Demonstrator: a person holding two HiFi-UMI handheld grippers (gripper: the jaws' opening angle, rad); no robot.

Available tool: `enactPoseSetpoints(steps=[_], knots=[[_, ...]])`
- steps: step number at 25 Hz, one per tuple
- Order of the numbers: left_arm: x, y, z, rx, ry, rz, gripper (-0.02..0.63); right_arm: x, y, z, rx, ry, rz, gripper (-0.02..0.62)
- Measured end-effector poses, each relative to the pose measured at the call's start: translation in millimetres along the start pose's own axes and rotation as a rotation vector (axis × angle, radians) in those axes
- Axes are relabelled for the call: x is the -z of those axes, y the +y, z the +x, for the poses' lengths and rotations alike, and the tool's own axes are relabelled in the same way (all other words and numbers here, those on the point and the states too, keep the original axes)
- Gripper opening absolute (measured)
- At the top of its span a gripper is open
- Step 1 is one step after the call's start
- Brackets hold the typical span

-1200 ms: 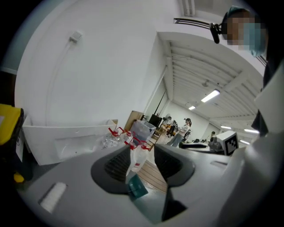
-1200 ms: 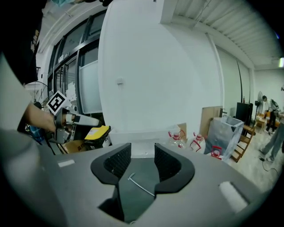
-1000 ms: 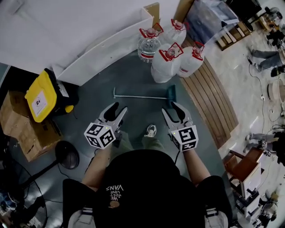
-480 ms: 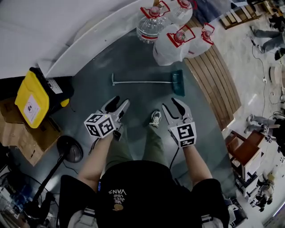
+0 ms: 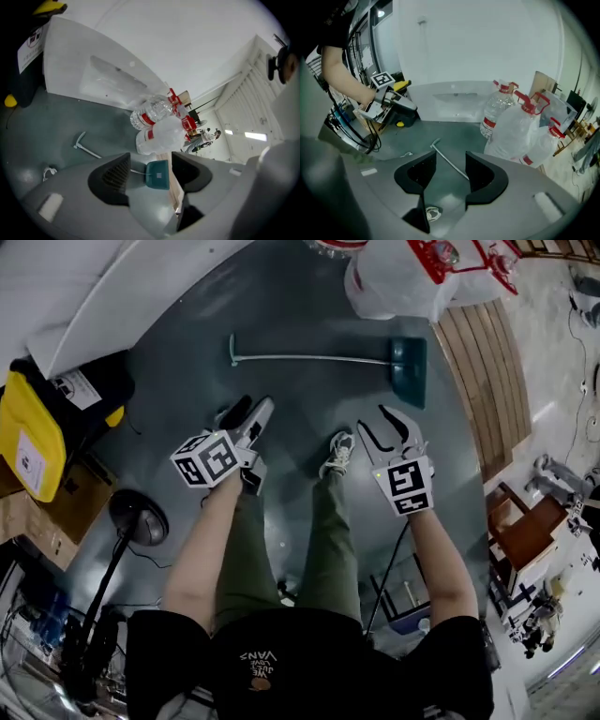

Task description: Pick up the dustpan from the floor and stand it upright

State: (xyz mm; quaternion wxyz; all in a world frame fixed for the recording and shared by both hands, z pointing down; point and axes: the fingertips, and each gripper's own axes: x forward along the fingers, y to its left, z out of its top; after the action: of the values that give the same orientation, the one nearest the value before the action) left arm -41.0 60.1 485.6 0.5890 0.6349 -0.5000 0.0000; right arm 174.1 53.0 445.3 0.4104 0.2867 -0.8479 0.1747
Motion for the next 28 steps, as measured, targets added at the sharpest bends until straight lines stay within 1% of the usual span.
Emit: enactPoseSetpoints(steps=[4, 9, 13, 17, 24, 28], knots=[[17.8, 51.5, 40.5, -0.041, -0.003, -0.068, 0.305, 45.6, -15.8, 57.7, -0.030, 0.088, -0.048, 0.172], [40.8, 103.6, 83.1, -0.069, -0.017, -0.129, 0.307, 94.1, -34.4, 122.1, -0.059, 0.169, -0.088, 0.172], [59.5, 144.2, 111.0, -0.098, -0.032, -0.198, 0.307, 140.3, -46.0, 167.4, -0.095, 0.246, -0.129, 0.172], [71.1, 181.3, 137.4, -0.118, -0.051, -0.249, 0.310, 164.4, -60.4, 212.2, -0.111, 0.280, -0.191, 0.172], [83.7, 230.4, 175.2, -0.129, -0.039, -0.240, 0.311, 219.8, -82.3, 283.4, -0.122, 0.375, -0.292, 0.172], [93.0, 260.0, 194.1, -0.143, -0.049, -0.267, 0.311, 253.5, -91.4, 322.6, -0.138, 0.431, -0.341, 0.172]])
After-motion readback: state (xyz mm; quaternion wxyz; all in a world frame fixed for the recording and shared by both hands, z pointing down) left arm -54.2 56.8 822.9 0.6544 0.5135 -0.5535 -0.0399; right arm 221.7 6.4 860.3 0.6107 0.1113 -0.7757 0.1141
